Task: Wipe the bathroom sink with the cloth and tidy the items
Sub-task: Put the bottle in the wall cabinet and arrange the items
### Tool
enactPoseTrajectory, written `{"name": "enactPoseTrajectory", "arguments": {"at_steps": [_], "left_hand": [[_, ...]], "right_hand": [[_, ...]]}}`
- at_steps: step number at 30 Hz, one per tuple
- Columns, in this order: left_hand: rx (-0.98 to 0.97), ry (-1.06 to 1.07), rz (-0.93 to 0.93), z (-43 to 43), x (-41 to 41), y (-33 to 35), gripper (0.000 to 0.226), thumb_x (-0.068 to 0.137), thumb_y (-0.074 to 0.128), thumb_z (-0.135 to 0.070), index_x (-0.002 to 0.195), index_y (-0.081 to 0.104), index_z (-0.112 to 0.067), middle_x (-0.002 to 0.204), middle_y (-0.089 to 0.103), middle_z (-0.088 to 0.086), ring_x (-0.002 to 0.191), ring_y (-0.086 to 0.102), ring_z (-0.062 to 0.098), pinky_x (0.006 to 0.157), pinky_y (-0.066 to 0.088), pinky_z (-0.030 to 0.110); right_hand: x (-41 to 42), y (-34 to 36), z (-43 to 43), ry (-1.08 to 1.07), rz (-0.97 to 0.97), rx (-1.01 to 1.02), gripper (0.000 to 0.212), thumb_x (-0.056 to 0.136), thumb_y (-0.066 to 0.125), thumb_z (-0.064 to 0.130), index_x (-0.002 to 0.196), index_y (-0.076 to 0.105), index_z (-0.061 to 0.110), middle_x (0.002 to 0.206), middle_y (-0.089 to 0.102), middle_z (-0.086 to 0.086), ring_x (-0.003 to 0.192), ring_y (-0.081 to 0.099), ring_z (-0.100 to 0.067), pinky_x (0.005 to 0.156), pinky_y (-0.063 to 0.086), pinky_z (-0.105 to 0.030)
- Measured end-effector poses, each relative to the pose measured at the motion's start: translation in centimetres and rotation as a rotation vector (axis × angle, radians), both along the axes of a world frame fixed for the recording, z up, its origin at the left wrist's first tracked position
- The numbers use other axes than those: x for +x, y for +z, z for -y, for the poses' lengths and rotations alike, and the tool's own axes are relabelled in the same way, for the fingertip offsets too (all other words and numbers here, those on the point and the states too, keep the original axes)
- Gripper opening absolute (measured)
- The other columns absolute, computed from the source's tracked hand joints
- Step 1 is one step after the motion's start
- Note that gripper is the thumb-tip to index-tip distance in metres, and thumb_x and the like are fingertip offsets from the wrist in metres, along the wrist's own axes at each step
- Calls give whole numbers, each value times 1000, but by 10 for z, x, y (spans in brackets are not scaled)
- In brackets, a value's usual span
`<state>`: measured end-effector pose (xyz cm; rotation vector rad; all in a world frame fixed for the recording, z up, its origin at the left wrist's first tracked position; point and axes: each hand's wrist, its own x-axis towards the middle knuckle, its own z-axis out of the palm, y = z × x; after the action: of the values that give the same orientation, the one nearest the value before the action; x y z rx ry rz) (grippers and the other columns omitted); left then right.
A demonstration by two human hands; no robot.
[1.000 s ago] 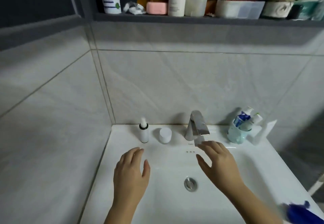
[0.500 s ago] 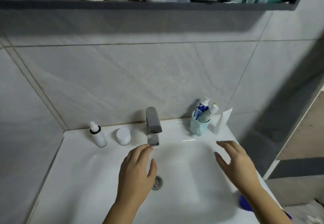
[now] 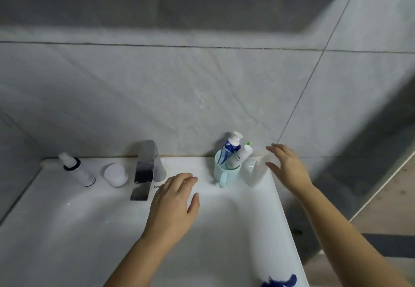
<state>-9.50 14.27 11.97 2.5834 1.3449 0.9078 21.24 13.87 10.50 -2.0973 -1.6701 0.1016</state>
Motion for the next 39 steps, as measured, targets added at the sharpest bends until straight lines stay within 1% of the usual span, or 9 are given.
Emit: {"name": "enactPoseTrajectory", "arguments": {"at_steps": [3, 7, 12, 19, 22, 26, 33, 37, 39], "left_hand": [[11, 28, -37, -5, 10, 3, 38, 80, 40, -32, 100, 67, -14, 103, 65, -2, 94, 51, 10, 79, 44, 24], [0, 34, -44, -12, 19, 5, 38, 80, 40, -32, 99, 67, -14, 103, 65, -2, 93, 55, 12, 74, 51, 25], [3, 48, -50, -18, 24, 3, 37, 80, 40, -31, 99, 67, -14, 102, 66, -2, 93, 55, 12, 74, 51, 26], [-2, 74, -60, -22, 21, 1, 37, 80, 40, -31, 100, 66, -13, 102, 66, -1, 96, 48, 10, 73, 53, 30], [-11, 80, -58, -23, 18, -1, 38, 80, 40, -31, 100, 66, -12, 102, 66, -1, 96, 48, 10, 72, 53, 30], [-7, 89, -45, -21, 13, -4, 38, 80, 40, -31, 99, 67, -12, 102, 66, 0, 95, 48, 10, 72, 53, 30], [2, 108, -36, -18, 6, -5, 38, 79, 40, -31, 99, 67, -12, 101, 66, -1, 95, 48, 10, 72, 53, 29], [-13, 105, -31, -16, 5, -3, 38, 80, 40, -32, 100, 66, -13, 103, 66, -1, 94, 55, 13, 72, 54, 31], [-16, 97, -15, -15, 3, -2, 38, 80, 40, -31, 100, 66, -13, 103, 66, -1, 95, 55, 13, 74, 53, 31]], "right_hand": [[11, -6, -15, 24, -11, -62, 35, 85, 61, 10, 120, 57, 11, 123, 56, -9, 111, 47, -31, 87, 38, -34], [19, -12, -19, 12, -68, -55, 15, 85, 60, 8, 99, 66, 9, 98, 61, -8, 91, 56, -29, 64, 39, -31], [27, -16, -29, -9, -147, -13, 8, 86, 58, 5, 87, 66, 6, 82, 52, -3, 77, 56, -30, 63, 45, -39], [33, -14, -52, -50, -117, 13, 8, 85, 59, 3, 87, 66, 1, 84, 57, -15, 74, 55, -35, 60, 40, -35], [34, -12, -58, -77, -108, -40, 11, 88, 57, 8, 90, 66, 3, 85, 56, -13, 74, 52, -31, 58, 32, -30], [33, -10, -58, -90, -116, -42, 13, 89, 57, 11, 92, 66, 3, 80, 50, -6, 72, 49, -28, 58, 30, -29], [29, -13, -52, -122, -113, -41, 12, 87, 58, 13, 93, 66, 6, 81, 52, -5, 71, 48, -23, 60, 36, -29], [27, -14, -44, -139, -114, -37, 15, 85, 56, 9, 96, 65, 6, 89, 59, -11, 71, 47, -20, 60, 35, -28], [25, -12, -40, -150, -126, -40, 20, 85, 56, 11, 103, 64, 5, 95, 60, -13, 75, 52, -23, 62, 39, -30]]}}
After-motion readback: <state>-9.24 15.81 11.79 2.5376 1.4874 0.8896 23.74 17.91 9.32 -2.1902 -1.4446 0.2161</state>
